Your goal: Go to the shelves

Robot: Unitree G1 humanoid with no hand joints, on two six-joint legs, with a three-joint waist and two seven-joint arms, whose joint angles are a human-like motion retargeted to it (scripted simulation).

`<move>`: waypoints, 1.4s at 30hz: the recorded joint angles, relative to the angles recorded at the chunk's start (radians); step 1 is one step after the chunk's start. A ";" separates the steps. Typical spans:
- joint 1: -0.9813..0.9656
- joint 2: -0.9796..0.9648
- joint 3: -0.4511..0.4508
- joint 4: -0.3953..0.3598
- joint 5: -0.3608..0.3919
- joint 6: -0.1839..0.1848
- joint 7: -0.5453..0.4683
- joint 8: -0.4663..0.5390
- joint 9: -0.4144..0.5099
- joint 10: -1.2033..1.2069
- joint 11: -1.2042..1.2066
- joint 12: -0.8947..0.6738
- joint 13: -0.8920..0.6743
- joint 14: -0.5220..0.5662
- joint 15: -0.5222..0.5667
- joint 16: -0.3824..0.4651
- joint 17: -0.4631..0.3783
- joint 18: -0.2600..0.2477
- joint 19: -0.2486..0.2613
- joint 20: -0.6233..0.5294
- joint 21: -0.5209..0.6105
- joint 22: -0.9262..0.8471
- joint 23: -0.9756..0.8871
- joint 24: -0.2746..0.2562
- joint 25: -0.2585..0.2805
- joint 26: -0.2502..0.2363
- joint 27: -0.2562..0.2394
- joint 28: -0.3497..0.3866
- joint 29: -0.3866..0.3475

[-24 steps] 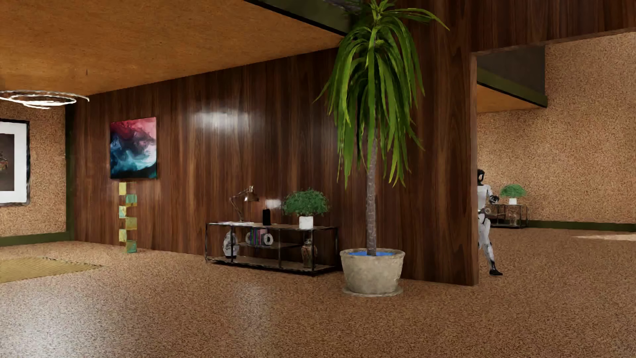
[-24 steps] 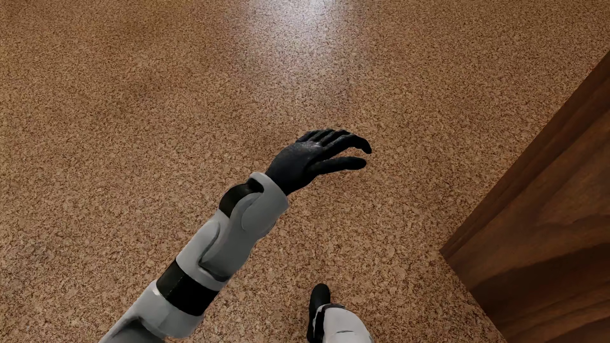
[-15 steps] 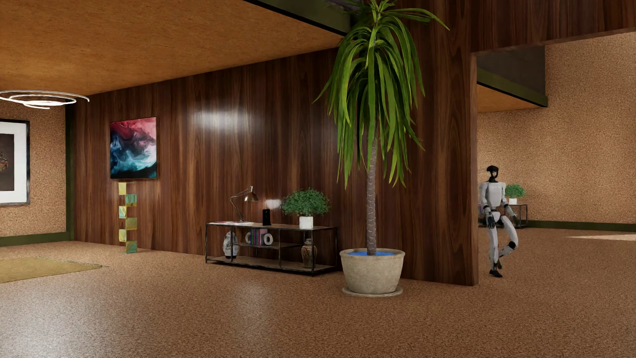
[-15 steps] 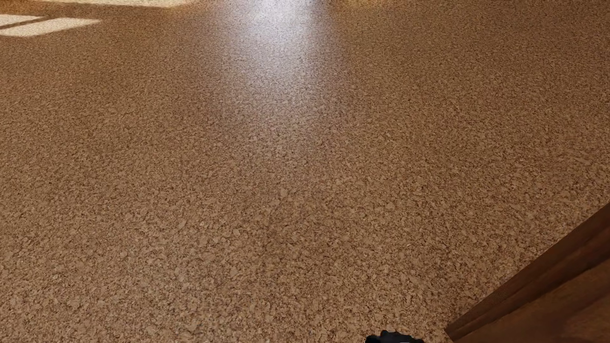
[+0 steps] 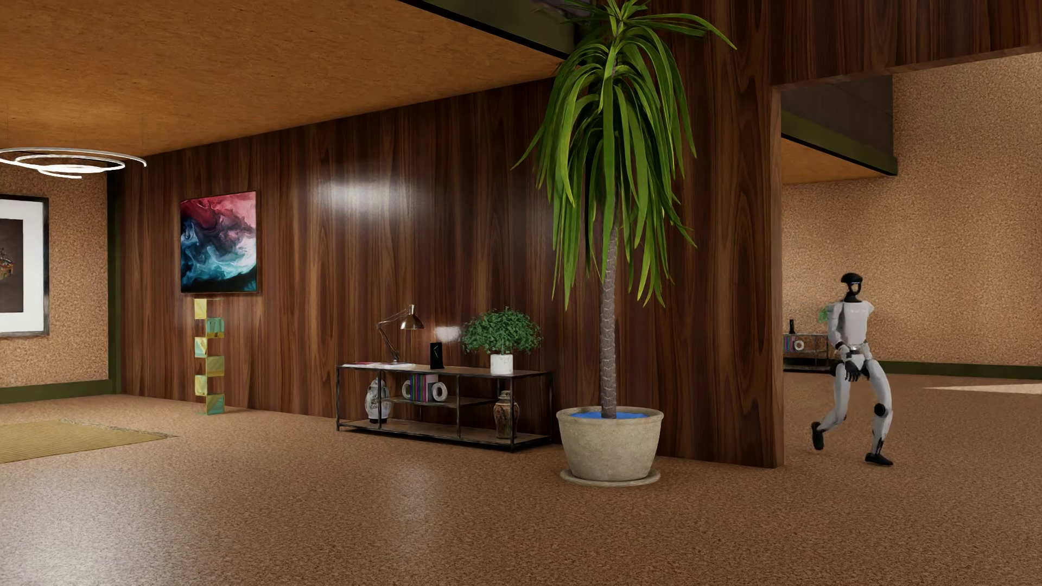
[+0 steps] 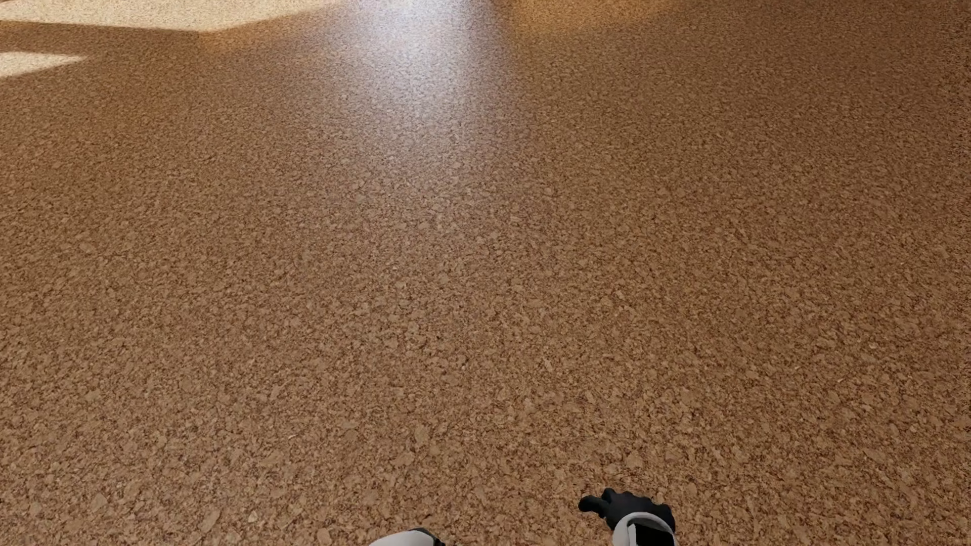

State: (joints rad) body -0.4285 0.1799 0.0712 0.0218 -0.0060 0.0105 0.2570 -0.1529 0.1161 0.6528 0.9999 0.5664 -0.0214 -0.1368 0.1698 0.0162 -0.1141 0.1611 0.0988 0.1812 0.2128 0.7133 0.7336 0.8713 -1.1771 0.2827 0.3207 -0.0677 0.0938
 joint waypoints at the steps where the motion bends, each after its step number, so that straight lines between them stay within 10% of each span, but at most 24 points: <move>1: 0.049 -0.106 -0.006 -0.008 -0.062 -0.019 0.015 0.002 0.003 0.000 0.167 -0.062 0.010 -0.045 -0.031 -0.014 -0.010 -0.012 -0.027 -0.009 0.023 0.001 0.113 0.005 -0.061 -0.003 0.038 0.007 0.042; 4: 0.221 -0.417 -0.056 -0.047 -0.162 -0.062 0.004 0.029 0.013 -0.073 0.382 -0.306 0.162 -0.127 -0.160 0.003 -0.053 -0.041 -0.100 -0.073 0.011 0.015 0.170 0.064 -0.168 -0.026 0.017 0.033 0.064; 8: 0.429 -0.682 -0.137 -0.095 -0.237 -0.088 -0.070 -0.051 0.023 -0.204 -0.011 -0.669 0.458 -0.206 -0.209 0.043 0.024 -0.071 -0.163 -0.164 -0.356 0.021 -0.041 0.077 0.117 -0.092 0.004 0.060 0.016; 10: 0.532 -0.683 -0.160 -0.114 -0.210 -0.099 -0.088 -0.158 0.025 -0.286 -0.500 -0.801 0.519 -0.237 -0.150 0.059 0.043 -0.088 -0.127 -0.202 -0.425 -0.007 -0.062 0.070 0.152 -0.108 0.030 0.083 0.010; 13: 0.700 -0.703 -0.170 -0.121 -0.070 -0.096 -0.065 -0.032 0.024 -0.378 -0.858 -0.868 0.510 -0.282 -0.195 0.072 -0.022 -0.129 -0.019 -0.215 -0.375 -0.088 0.007 0.016 -0.040 -0.141 0.040 0.120 0.044; 15: 0.779 -0.705 -0.172 -0.099 -0.079 -0.082 -0.040 -0.147 0.027 -0.331 -0.690 -0.831 0.440 -0.264 -0.131 0.086 -0.043 -0.138 -0.188 -0.237 -0.390 -0.136 0.039 -0.004 -0.139 -0.172 0.073 0.135 0.000; 20: 0.549 -0.573 -0.184 0.136 -0.011 0.013 -0.041 -0.203 0.049 0.464 -0.443 -0.595 0.185 0.187 -0.198 0.097 0.054 -0.177 -0.282 -0.263 -0.628 -0.039 -0.084 0.040 0.199 -0.104 0.117 0.078 -0.131; 26: 0.027 -0.179 -0.071 0.247 0.163 0.067 -0.146 -0.029 0.041 0.636 -0.640 -0.244 -0.198 0.096 -0.340 0.082 0.018 -0.075 -0.245 -0.116 -0.189 0.103 -0.046 0.045 -0.037 0.013 -0.160 -0.017 -0.110; 28: -0.052 -0.066 -0.044 0.244 0.187 0.075 -0.127 0.029 0.031 0.327 -0.697 -0.116 -0.257 0.108 -0.387 0.066 0.058 -0.097 -0.229 -0.058 -0.158 0.066 -0.177 0.011 0.055 -0.013 -0.195 -0.002 -0.126; 31: -0.027 0.063 -0.027 0.131 0.202 0.081 -0.209 0.079 0.021 -0.422 -0.752 -0.004 -0.277 0.133 -0.463 0.032 0.129 -0.182 -0.210 0.003 -0.172 0.034 -0.419 -0.004 0.354 -0.001 -0.190 -0.004 -0.125; 33: -0.048 0.134 -0.031 0.077 0.195 0.082 -0.153 0.057 0.029 -0.492 -0.723 0.006 -0.268 0.106 -0.491 0.028 0.150 -0.265 -0.213 0.016 -0.201 0.044 -0.551 0.022 0.591 0.012 -0.141 -0.038 -0.122; 35: -0.075 0.205 -0.019 0.029 0.172 0.072 -0.141 0.021 0.030 -0.274 -0.658 -0.020 -0.253 0.115 -0.456 0.034 0.112 -0.196 -0.195 0.035 -0.204 0.031 -0.610 0.055 0.679 0.012 -0.105 -0.031 -0.125; 36: -0.062 0.223 -0.009 0.015 0.149 0.063 -0.148 0.015 0.027 -0.211 -0.598 -0.026 -0.251 0.184 -0.401 0.014 0.078 -0.145 -0.170 0.069 -0.184 0.004 -0.607 0.041 0.621 0.006 -0.086 -0.007 -0.129; 37: -0.051 0.211 -0.002 0.020 0.116 0.049 -0.116 0.009 0.026 -0.140 -0.495 -0.029 -0.253 0.202 -0.303 -0.021 0.011 -0.071 -0.161 0.109 -0.125 -0.035 -0.574 0.010 0.413 0.002 -0.064 0.031 -0.113; 40: -0.002 -0.023 0.002 0.025 -0.046 -0.009 -0.042 -0.026 0.036 0.036 0.088 -0.123 -0.204 0.002 -0.031 -0.070 -0.100 -0.061 0.001 0.140 0.018 -0.038 -0.422 -0.061 -0.362 0.018 -0.064 0.105 0.003; 41: 0.043 -0.130 -0.008 0.018 -0.106 -0.031 -0.029 -0.025 0.039 0.038 0.237 -0.187 -0.156 -0.041 -0.060 -0.054 -0.074 -0.070 -0.048 0.107 0.003 0.001 -0.370 -0.032 -0.461 0.049 -0.086 0.094 0.029; 42: 0.092 -0.238 -0.023 0.010 -0.142 -0.050 -0.028 -0.019 0.041 0.023 0.336 -0.260 -0.092 -0.072 -0.128 -0.032 -0.022 -0.081 -0.057 0.067 -0.065 0.040 -0.319 0.006 -0.436 0.076 -0.079 0.065 0.047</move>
State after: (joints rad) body -0.3362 -0.0580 0.0485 0.0314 -0.1483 -0.0399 0.2292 -0.1720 0.1573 0.6762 1.3360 0.3062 -0.1138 -0.2087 0.0419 -0.0154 -0.1360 0.0806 0.0415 0.2487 0.1481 0.7534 0.4148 0.8772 -1.6133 0.3583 0.2419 -0.0032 0.1410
